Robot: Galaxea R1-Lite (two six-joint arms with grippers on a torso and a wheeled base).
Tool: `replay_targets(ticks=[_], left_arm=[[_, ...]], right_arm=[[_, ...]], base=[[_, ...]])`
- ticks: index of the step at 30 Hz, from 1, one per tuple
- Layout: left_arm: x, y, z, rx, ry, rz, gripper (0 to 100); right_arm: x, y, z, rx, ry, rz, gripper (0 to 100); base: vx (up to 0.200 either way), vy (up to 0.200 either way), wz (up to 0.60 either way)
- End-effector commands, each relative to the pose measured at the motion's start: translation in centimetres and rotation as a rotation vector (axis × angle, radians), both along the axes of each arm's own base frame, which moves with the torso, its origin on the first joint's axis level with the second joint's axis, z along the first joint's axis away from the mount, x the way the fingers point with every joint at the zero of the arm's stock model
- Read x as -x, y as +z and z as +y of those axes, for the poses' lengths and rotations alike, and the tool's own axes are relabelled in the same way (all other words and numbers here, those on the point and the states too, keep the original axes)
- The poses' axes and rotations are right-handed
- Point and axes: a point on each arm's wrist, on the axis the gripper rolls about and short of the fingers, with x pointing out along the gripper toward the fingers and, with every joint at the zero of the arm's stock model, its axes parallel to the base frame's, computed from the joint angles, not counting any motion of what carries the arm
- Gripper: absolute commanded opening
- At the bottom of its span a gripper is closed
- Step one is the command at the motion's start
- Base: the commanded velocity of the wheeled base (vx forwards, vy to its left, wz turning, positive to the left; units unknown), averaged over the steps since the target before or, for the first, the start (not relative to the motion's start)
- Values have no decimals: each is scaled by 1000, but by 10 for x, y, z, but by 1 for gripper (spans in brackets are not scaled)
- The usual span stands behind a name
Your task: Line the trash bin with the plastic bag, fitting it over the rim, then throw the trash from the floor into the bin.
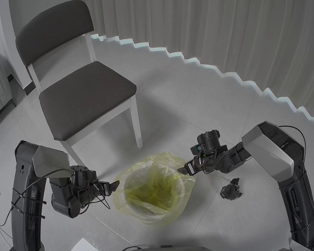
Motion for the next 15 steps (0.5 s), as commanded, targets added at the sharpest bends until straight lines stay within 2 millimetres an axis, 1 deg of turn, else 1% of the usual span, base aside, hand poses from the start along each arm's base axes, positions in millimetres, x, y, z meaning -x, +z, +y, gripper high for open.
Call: replay_targets(ticks=[1, 7, 8, 15], left_arm=[[1, 6, 0, 4, 0, -12, 100], [1, 9, -1, 5, -3, -18, 100], [0, 12, -2, 6, -8, -26, 100], [-4, 10, -3, 6, -8, -29, 100]], right_arm=[[-1, -4, 4, 3, 6, -1, 100], [-7, -8, 10, 22, -11, -30, 100], [-12, -7, 11, 26, -12, -46, 100], [-22, -2, 8, 42, -34, -32, 100]], base=[[0, 0, 0], [0, 0, 0], [0, 0, 0], [0, 0, 0]])
